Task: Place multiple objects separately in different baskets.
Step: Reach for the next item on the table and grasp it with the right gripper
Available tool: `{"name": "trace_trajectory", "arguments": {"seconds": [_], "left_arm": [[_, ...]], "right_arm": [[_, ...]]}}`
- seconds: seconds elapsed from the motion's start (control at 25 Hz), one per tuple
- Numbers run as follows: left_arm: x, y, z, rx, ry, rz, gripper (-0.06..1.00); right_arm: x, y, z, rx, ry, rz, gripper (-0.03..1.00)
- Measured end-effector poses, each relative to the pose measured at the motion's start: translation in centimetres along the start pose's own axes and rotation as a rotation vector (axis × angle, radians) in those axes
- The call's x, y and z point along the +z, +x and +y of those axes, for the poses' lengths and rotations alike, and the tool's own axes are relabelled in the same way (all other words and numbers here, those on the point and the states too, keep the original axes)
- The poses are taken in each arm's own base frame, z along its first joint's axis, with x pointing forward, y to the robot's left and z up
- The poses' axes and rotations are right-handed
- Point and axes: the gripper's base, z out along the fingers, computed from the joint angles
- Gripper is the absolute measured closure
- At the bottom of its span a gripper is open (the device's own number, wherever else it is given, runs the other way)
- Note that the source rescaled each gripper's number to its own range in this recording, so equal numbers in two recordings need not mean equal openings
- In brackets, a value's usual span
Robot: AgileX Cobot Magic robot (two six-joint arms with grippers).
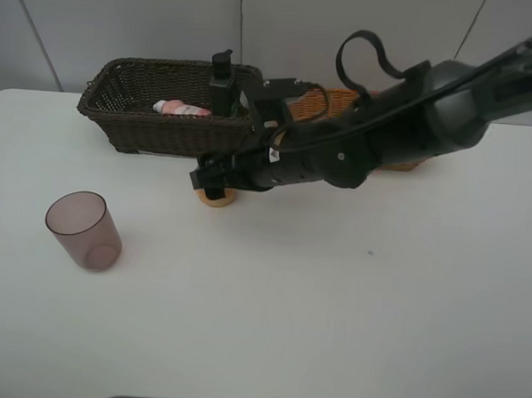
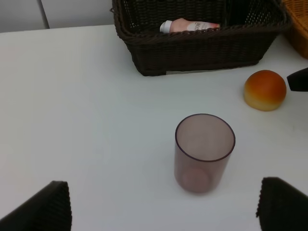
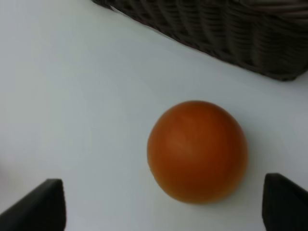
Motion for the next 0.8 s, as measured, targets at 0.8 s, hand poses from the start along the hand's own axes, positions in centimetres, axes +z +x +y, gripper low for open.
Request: {"name": "trace_trajectory", "arguments": {"seconds": [0.8], "left_arm": [[0.0, 0.0, 0.0, 0.000, 0.000, 0.000, -0.06]], "right_arm": [[4.8, 2.1, -0.6, -0.098, -0.086, -0.222, 0.19]]}}
